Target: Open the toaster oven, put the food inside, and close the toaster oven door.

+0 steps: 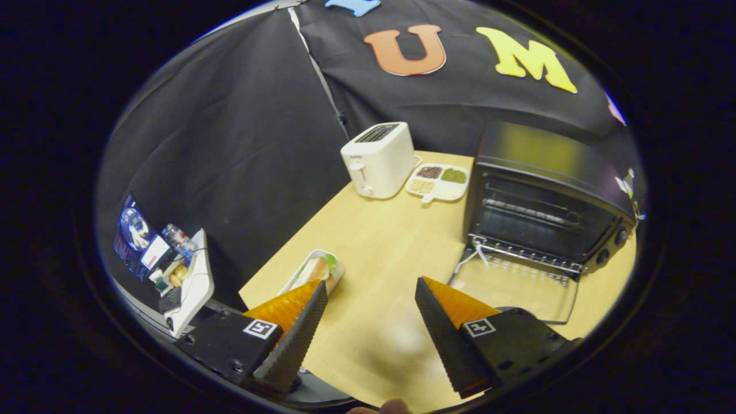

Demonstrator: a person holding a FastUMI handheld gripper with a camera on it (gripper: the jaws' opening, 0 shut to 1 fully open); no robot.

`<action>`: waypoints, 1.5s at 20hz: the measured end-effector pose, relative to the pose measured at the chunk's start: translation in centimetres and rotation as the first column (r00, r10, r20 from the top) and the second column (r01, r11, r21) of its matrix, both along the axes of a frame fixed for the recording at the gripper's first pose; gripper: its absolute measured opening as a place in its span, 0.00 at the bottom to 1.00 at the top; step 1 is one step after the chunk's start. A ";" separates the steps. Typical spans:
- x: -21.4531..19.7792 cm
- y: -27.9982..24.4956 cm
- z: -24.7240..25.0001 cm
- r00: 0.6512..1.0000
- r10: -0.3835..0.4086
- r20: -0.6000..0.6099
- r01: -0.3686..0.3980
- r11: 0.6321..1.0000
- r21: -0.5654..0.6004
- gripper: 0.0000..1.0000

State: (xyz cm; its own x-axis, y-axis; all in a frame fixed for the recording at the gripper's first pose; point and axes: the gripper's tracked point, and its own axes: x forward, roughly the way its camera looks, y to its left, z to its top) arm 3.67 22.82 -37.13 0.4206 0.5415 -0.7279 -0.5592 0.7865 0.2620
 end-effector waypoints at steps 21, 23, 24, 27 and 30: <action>-1.2 10.2 -6.4 0.844 -0.071 -0.531 0.172 0.975 0.143 0.41; -1.8 10.1 -4.5 0.848 -0.063 -0.527 0.170 0.973 0.156 0.39; -2.2 10.2 -3.7 0.849 -0.063 -0.524 0.173 0.971 0.164 0.39; -2.9 9.9 -0.3 0.856 -0.059 -0.514 0.194 0.958 0.212 0.39; -3.3 8.2 3.6 0.867 -0.059 -0.495 0.220 0.937 0.272 0.39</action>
State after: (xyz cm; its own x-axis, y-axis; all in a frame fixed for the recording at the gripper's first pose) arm 0.38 31.00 -33.52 0.1576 0.7334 -0.6613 -0.1944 0.6796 0.7074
